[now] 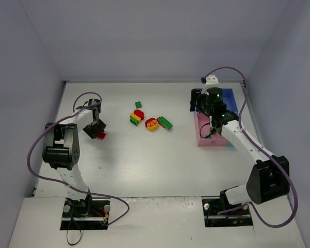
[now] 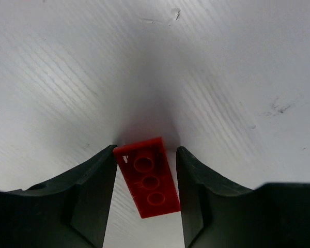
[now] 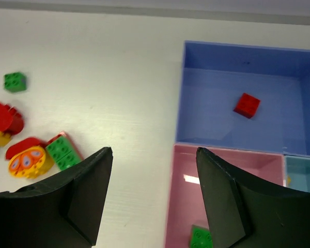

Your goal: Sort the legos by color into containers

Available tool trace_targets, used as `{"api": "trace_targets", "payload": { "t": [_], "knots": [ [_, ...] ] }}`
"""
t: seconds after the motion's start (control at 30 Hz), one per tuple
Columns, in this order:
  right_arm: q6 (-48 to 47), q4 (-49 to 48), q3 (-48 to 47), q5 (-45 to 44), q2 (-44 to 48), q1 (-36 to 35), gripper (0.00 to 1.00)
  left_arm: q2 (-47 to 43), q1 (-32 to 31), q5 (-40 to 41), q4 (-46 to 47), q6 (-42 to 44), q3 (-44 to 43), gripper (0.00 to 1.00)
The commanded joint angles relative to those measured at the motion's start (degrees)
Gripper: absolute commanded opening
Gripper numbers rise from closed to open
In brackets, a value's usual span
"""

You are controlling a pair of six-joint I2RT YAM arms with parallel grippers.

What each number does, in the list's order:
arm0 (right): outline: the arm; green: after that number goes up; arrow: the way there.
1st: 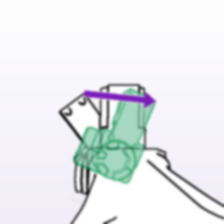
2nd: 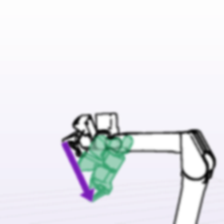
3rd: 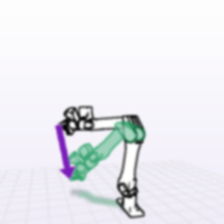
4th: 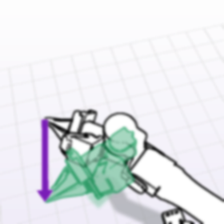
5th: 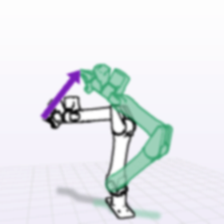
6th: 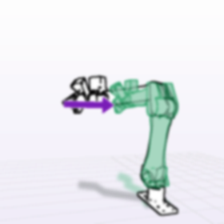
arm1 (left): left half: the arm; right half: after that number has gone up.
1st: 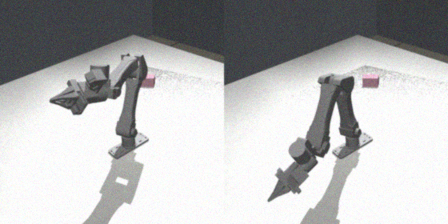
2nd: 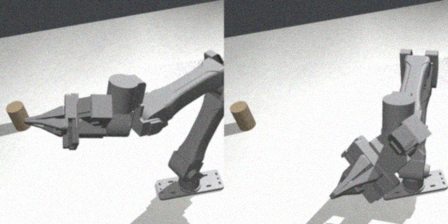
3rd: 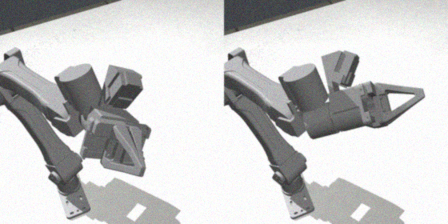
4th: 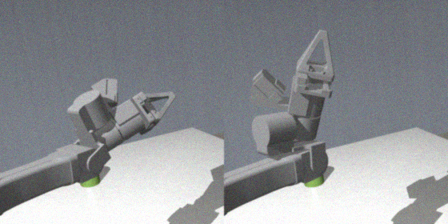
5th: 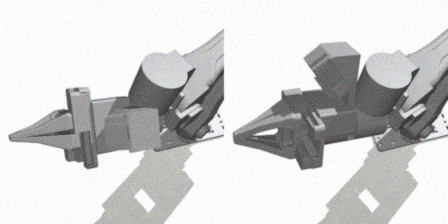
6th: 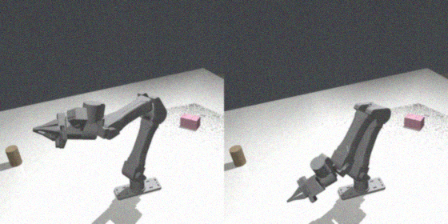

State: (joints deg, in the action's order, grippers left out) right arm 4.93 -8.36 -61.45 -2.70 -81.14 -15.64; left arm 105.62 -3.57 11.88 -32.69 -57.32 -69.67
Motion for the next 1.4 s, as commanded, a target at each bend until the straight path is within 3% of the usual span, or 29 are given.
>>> {"api": "trace_targets", "payload": {
  "t": [0.0,0.17,0.27,0.53,0.67,0.93,1.37],
  "knots": [
    [-1.5,-1.8,1.3,5.7,4.9,-3.3,0.63,-1.5,0.5,0.8,3.3,0.4,-2.5,0.42],
    [-1.4,-1.2,1.9,11.6,7.6,-9.8,0.62,-6.2,0.4,-3.6,8.6,2.1,-0.2,0.11],
    [0.6,-1.2,1.4,14.5,7.6,-14.8,0.61,-10.7,0.3,-13.9,12.8,2.8,2.3,0.05],
    [13.4,-7.7,1.2,22.6,3.8,-22.8,0.61,-25.9,-1.2,-34.1,35.9,-1.9,15.2,0.05],
    [15.9,-9.0,-2.3,22.0,0.5,-26.7,0.62,-31.4,-3.9,-37.4,45.9,-3.8,18.6,0.06],
    [19.0,-10.3,-7.2,18.7,-3.8,-29.6,0.63,-36.4,-12.0,-35.1,49.7,-4.0,18.3,0.1],
    [19.8,-12.5,-11.9,16.1,-8.1,-30.0,0.62,-41.4,-15.7,-31.4,46.6,-3.9,19.0,0.12]
  ]
}}
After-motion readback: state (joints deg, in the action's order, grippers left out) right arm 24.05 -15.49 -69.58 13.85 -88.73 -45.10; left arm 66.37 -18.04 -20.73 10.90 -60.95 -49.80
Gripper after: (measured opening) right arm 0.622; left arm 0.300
